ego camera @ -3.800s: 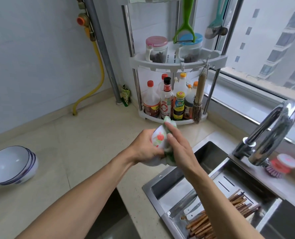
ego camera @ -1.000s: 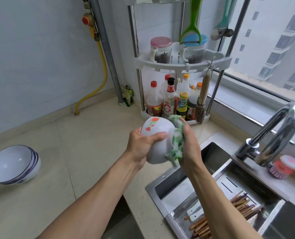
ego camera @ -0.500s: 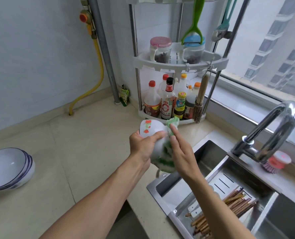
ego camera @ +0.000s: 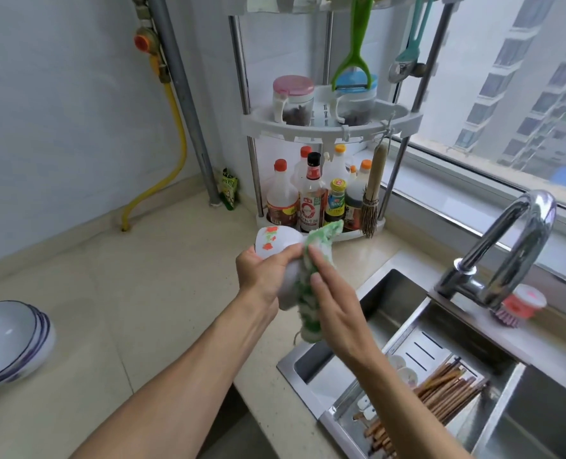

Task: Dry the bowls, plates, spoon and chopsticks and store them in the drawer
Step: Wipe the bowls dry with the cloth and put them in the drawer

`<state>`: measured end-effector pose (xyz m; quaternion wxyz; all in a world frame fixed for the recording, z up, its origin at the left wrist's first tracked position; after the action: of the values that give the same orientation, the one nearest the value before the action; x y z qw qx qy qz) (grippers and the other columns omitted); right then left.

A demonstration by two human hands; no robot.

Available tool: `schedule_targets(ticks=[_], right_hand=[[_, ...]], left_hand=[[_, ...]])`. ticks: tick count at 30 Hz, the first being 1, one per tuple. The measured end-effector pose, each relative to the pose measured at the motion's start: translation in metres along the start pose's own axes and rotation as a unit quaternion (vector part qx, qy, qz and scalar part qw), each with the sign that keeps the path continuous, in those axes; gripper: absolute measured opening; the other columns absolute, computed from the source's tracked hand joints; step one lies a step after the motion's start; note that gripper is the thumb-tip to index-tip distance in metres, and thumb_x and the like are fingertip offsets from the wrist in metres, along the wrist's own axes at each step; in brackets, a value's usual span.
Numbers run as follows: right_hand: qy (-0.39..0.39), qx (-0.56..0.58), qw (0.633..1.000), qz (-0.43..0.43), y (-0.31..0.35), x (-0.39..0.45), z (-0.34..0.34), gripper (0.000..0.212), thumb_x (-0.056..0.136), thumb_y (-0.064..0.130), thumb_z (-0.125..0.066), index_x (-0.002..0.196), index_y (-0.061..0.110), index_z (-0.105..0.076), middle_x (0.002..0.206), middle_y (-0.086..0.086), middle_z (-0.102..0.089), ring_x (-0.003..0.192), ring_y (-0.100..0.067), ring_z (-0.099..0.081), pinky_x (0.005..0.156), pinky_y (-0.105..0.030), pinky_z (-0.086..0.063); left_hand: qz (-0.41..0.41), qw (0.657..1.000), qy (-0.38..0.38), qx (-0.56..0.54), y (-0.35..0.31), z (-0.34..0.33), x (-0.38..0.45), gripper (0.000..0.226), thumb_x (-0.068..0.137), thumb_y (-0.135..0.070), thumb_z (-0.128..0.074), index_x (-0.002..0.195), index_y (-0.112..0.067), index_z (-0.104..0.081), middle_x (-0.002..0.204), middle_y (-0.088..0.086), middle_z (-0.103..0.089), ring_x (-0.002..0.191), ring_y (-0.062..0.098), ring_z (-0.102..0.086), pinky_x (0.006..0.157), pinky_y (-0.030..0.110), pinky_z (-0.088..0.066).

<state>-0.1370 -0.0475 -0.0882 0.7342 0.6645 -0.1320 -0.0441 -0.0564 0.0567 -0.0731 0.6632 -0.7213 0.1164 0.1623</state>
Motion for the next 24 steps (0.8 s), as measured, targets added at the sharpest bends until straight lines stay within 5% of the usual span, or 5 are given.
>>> schedule_targets(ticks=[9, 14, 18, 21, 24], right_hand=[[-0.070, 0.158, 0.973, -0.151, -0.027, 0.058, 0.045, 0.036, 0.098, 0.040, -0.054, 0.125, 0.021, -0.068, 0.126, -0.009, -0.068, 0.118, -0.032, -0.063, 0.102, -0.059, -0.048], [-0.124, 0.317, 0.923, -0.181, -0.028, 0.032, 0.023, 0.040, 0.103, 0.037, -0.048, 0.140, 0.022, -0.050, 0.109, -0.016, -0.065, 0.074, -0.025, -0.070, 0.051, -0.037, -0.059], [-0.144, 0.218, 0.957, -0.129, -0.021, 0.013, -0.010, 0.054, 0.106, 0.027, -0.041, 0.153, 0.047, -0.023, 0.149, -0.001, -0.045, 0.129, -0.024, -0.053, 0.106, -0.048, -0.047], [-0.129, 0.177, 0.968, -0.118, -0.019, 0.003, -0.032, 0.064, 0.103, 0.038, -0.038, 0.155, 0.047, -0.002, 0.158, 0.003, -0.031, 0.139, -0.020, -0.042, 0.112, -0.043, -0.041], [-0.150, 0.246, 0.944, -0.162, -0.023, 0.002, -0.033, 0.051, 0.104, 0.042, -0.035, 0.154, 0.037, -0.025, 0.144, -0.006, -0.051, 0.124, -0.027, -0.056, 0.099, -0.048, -0.051]], left_hand=[[0.007, 0.983, 0.174, 0.064, -0.011, -0.015, -0.013, 0.035, 0.068, 0.001, -0.085, 0.099, -0.004, -0.070, 0.104, 0.015, -0.073, 0.092, 0.033, -0.068, 0.079, 0.048, -0.059], [0.059, 0.986, 0.098, -0.124, -0.003, -0.015, -0.009, 0.051, 0.072, -0.009, -0.081, 0.119, -0.011, -0.062, 0.116, 0.015, -0.068, 0.102, 0.036, -0.065, 0.081, 0.053, -0.057], [0.051, 0.977, 0.003, -0.205, -0.012, -0.023, -0.002, 0.038, 0.075, -0.013, -0.083, 0.095, -0.024, -0.052, 0.105, 0.006, -0.063, 0.091, 0.027, -0.063, 0.082, 0.046, -0.058], [0.026, 0.983, 0.001, -0.180, -0.010, -0.022, -0.002, 0.036, 0.075, -0.012, -0.084, 0.091, -0.024, -0.054, 0.100, 0.003, -0.064, 0.093, 0.026, -0.065, 0.084, 0.043, -0.059], [0.014, 0.990, 0.028, -0.136, -0.002, -0.011, -0.002, 0.032, 0.073, -0.009, -0.085, 0.095, -0.019, -0.063, 0.102, 0.006, -0.071, 0.097, 0.028, -0.068, 0.082, 0.044, -0.060]])
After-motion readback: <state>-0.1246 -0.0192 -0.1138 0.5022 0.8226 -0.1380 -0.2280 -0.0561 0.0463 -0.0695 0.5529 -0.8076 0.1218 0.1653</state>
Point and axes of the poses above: each hand's wrist, its own x-axis towards the middle knuckle, its own z-axis out of the back of the hand, y = z × x, the point moved 5 cm from there along x, towards the middle knuckle
